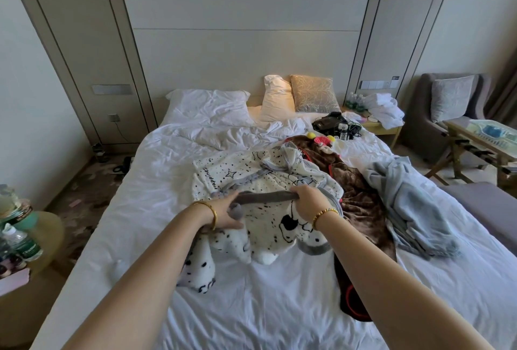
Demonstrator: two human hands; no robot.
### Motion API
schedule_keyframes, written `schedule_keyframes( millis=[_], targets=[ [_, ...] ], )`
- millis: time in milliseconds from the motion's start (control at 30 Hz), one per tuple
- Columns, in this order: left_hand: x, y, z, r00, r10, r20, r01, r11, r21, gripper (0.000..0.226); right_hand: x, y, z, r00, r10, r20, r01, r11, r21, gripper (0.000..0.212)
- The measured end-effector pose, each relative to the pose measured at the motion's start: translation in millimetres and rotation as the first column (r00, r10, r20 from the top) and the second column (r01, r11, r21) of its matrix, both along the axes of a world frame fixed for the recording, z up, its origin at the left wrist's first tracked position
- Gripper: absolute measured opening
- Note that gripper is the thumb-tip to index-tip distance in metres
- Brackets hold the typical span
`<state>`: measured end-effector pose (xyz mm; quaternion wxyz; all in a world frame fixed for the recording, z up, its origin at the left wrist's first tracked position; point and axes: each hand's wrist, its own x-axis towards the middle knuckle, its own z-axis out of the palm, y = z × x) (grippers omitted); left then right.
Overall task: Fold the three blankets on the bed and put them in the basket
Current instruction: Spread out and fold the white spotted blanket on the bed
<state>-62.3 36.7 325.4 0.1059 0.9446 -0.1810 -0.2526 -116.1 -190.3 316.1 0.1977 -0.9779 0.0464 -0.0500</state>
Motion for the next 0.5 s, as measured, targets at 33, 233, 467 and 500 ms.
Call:
schedule_keyframes(
  millis=[33, 233, 467, 500],
  targets=[
    [-4, -8, 2, 0.998, -0.060, -0.022, 0.059, 0.998, -0.026, 0.099, 2, 3, 4, 0.999, 0.049, -0.024, -0.050, 0.999, -0.023, 0.034],
    [-14, -53, 5, 0.988, 0.034, 0.150, 0.015, 0.950, -0.312, 0.047, 11, 29, 23, 0.971, 0.229, -0.070, -0.229, 0.973, 0.009, 0.020],
    [-11, -42, -1, 0.928, 0.290, 0.233, -0.143, 0.857, -0.495, 0.022, 8, 22, 20, 0.928, 0.251, -0.274, -0.178, 0.947, 0.267, 0.018],
    [-10, -39, -2, 0.915, 0.321, 0.245, -0.160, 0.845, -0.511, 0.023, 7, 19, 15, 0.903, 0.253, -0.347, -0.161, 0.949, 0.273, 0.014]
  ],
)
